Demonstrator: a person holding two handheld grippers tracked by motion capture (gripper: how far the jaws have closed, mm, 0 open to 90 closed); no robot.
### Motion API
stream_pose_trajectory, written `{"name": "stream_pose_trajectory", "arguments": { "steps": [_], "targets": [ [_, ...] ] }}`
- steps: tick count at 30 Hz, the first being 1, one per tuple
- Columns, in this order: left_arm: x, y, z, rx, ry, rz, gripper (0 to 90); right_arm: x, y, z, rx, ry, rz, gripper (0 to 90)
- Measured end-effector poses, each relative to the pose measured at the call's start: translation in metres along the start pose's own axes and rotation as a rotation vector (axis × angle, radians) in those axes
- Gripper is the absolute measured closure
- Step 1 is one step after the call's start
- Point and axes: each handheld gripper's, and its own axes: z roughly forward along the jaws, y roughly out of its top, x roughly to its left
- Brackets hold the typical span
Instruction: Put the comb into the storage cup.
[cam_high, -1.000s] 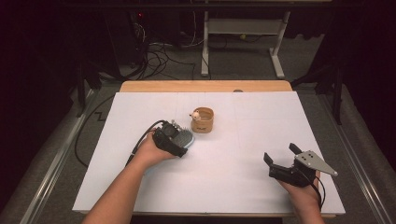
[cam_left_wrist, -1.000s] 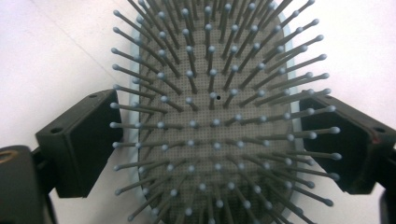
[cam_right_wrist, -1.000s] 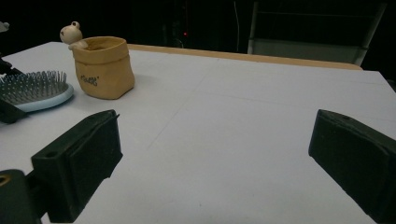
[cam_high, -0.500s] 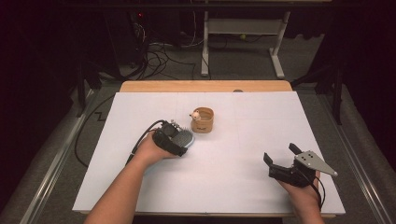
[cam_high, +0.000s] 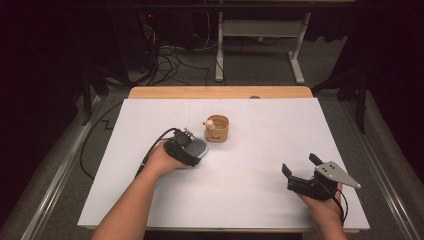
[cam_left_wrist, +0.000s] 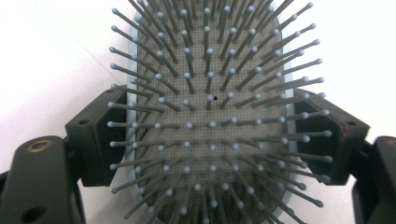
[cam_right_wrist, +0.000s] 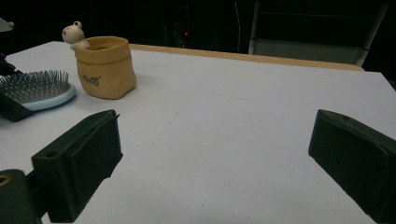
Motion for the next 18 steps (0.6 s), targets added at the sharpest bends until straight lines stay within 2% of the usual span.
{"name": "stream_pose_trajectory", "arguments": {
  "steps": [18],
  "targets": [
    [-0.0011, 0.0002, -0.0006, 0.0, 0.006, 0.002, 20.3, -0.0003, -0.0001, 0.0, -0.001, -0.001, 0.001, 3.4]
  ]
}}
